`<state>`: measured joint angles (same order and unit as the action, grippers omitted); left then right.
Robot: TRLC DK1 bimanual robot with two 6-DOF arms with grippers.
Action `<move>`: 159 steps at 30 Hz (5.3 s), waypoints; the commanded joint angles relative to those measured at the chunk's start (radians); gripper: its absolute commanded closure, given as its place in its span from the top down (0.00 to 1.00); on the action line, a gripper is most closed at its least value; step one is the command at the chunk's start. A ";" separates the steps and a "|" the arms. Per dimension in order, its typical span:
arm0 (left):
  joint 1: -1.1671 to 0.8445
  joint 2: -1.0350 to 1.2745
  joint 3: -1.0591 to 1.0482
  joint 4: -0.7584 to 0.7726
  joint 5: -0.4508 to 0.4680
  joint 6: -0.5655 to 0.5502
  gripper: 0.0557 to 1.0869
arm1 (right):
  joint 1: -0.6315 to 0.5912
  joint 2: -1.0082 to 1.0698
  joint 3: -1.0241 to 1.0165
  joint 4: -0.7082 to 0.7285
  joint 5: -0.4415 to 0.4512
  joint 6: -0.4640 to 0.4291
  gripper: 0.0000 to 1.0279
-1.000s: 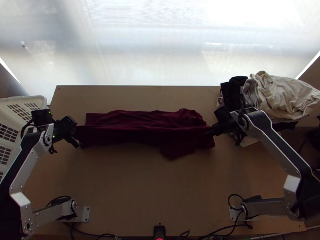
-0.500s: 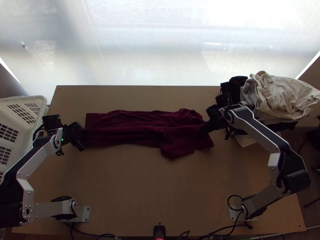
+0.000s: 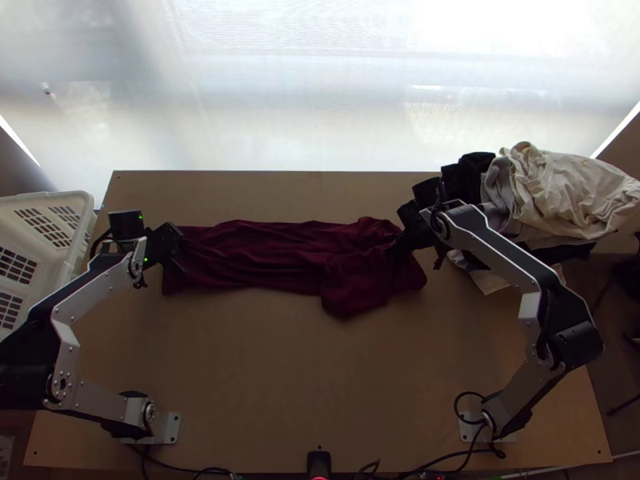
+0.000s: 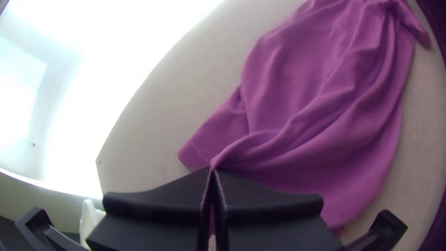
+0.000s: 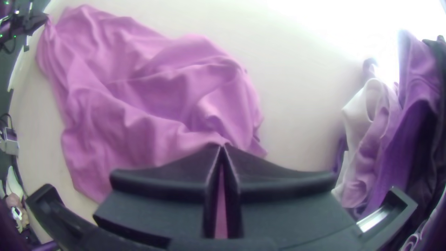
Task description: Fold the t-shirt
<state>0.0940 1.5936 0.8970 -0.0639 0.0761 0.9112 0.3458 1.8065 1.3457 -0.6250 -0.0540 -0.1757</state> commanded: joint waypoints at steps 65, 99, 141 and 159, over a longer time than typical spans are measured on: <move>-0.165 -0.549 -0.310 -0.208 0.062 0.061 0.93 | 0.306 -0.253 -0.118 -0.005 0.286 0.002 0.03; -0.227 -0.172 -0.486 0.470 -0.038 0.359 0.92 | 0.354 -0.013 -0.207 0.344 0.318 0.010 0.03; -0.349 -0.380 -0.487 0.526 -0.029 0.353 0.08 | 0.329 0.090 -0.206 0.466 0.249 0.053 0.03; -0.566 -0.225 -0.314 0.556 0.031 0.492 0.08 | 0.202 -0.156 -0.253 0.424 0.252 0.045 0.03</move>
<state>-0.3691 1.2743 0.4706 0.4721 0.0937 1.3579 0.6197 1.7844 1.1118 -0.1982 0.1909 -0.1249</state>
